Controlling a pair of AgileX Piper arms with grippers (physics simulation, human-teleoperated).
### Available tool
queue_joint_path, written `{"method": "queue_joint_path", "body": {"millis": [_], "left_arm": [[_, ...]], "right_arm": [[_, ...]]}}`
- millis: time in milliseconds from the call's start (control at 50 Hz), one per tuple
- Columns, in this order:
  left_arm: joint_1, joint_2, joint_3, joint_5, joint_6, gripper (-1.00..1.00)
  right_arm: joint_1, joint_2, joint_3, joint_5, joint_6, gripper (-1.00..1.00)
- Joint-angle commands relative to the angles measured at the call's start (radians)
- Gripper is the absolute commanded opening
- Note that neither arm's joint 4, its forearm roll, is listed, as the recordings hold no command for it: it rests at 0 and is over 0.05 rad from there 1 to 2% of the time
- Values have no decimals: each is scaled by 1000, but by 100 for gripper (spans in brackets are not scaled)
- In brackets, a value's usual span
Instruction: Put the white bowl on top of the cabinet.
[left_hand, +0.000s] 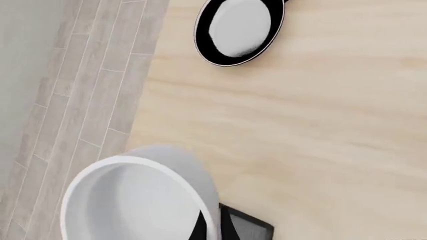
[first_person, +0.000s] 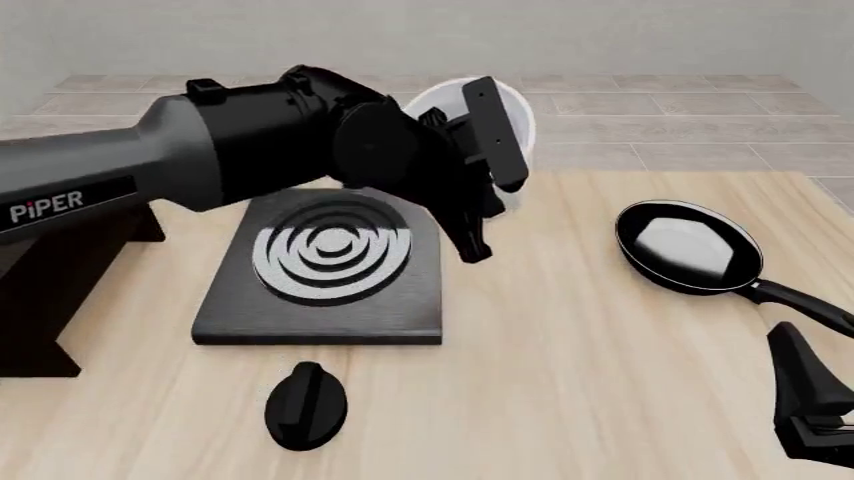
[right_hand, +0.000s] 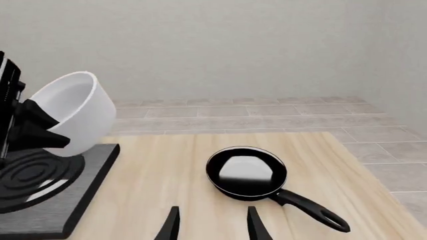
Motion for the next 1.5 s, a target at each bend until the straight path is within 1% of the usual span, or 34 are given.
{"method": "queue_joint_path", "body": {"millis": [20, 80, 100, 120, 160, 300, 440, 540, 600, 640, 660, 680, 700, 740, 840, 940, 1000, 1100, 1120, 1160, 1180, 1220, 1300, 1420, 1500], "left_arm": [[62, -46, -3, 8, -9, -100], [80, -53, 2, 3, -9, -100], [102, -70, 18, -24, 15, -100], [114, -75, 22, -35, 24, -100], [130, -72, -6, -15, -13, -100], [156, -104, 1, 0, -14, -100], [222, -129, -18, 39, -17, -100], [283, -146, -3, 43, -24, -100], [319, -153, -16, 54, -38, -100], [321, -155, -14, 48, -38, -100], [354, -160, -33, 46, -42, -100], [354, -160, -34, 46, -42, -100], [366, -151, -53, 64, -62, -100], [392, -148, -55, 63, -52, -100], [466, -126, -97, 85, -73, -100], [539, -131, -73, 81, -73, -100], [551, -139, -60, 78, -82, -100], [581, -162, -37, 79, -76, -100], [618, -147, -73, 103, -120, -100], [645, -149, -102, 125, -171, -100], [650, -158, -89, 125, -170, -100], [657, -179, -50, 103, -145, -100], [683, -210, -31, 111, -160, -100], [741, -263, 18, 108, -141, -100], [777, -289, 47, 103, -140, -100]], "right_arm": [[-2, -1, 0, 1, 1, 100], [-2, -2, 0, 1, 0, 100], [-2, -2, 0, 1, 0, 100], [-2, -3, 0, 1, 0, 100], [-2, -3, 0, 1, -1, 100], [-2, -3, 0, 1, -1, 100], [-5, -1, 0, 1, 0, 100], [-6, 1, 0, 0, 1, 100], [-6, 1, 0, 0, 1, 100], [-6, 0, 0, 1, 1, 100], [-8, 0, 0, 1, 1, 100], [-8, 0, 0, 1, 1, 100], [-9, 0, 0, 1, 1, 100], [-10, -1, 0, 1, 2, 100], [-10, 0, 0, 1, 1, 100], [-9, -1, 0, 1, 2, 100], [-9, -1, 0, 2, 2, 100], [-10, -2, 0, 2, 1, 100], [-11, -3, 0, 2, 1, 100], [-11, -2, 0, 2, 2, 100], [-11, -2, 0, 2, 2, 100], [-11, -2, 0, 2, 2, 100], [-11, -2, 0, 2, 2, 100], [-10, 0, 0, 1, 1, 100], [-11, 1, 0, 1, 1, 100]]}}
